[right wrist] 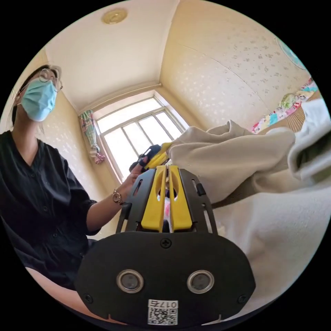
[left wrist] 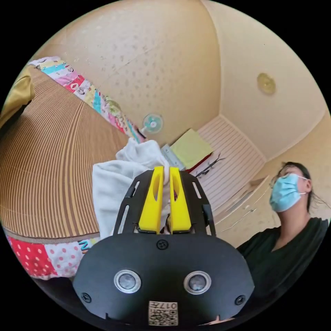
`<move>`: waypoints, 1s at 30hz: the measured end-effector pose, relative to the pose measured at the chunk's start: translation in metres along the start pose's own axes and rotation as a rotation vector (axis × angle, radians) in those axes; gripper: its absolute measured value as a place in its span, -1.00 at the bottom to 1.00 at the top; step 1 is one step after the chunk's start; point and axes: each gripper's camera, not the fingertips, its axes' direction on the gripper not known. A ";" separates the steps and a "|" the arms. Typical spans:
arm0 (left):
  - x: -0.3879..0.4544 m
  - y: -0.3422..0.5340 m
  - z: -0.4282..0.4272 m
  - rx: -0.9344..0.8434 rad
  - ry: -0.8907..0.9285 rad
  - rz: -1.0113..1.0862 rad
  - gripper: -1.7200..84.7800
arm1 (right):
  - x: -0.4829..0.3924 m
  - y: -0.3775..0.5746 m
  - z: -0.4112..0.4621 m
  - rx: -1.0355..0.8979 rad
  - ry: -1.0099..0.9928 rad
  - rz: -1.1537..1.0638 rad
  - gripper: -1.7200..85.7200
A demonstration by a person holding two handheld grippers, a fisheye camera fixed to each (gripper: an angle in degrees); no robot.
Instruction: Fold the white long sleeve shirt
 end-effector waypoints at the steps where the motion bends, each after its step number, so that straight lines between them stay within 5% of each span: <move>1: 0.004 0.000 -0.023 0.063 0.088 0.027 -0.91 | -0.023 -0.002 -0.001 -0.015 0.004 -0.040 -0.93; 10: 0.090 -0.032 -0.127 0.063 0.793 0.416 -0.93 | -0.109 -0.024 -0.053 -0.012 -0.103 -0.235 -0.95; 19: 0.201 -0.042 -0.145 -0.146 1.469 0.861 -0.92 | -0.148 -0.002 -0.068 0.075 -0.081 -0.343 -0.93; 26: 0.163 -0.006 -0.106 0.094 1.818 0.549 -0.93 | -0.164 0.034 -0.044 0.065 -0.003 -0.357 -0.81; 30: 0.138 0.009 -0.087 0.202 1.859 0.374 -0.93 | -0.166 0.062 -0.019 -0.058 -0.166 -0.399 -0.64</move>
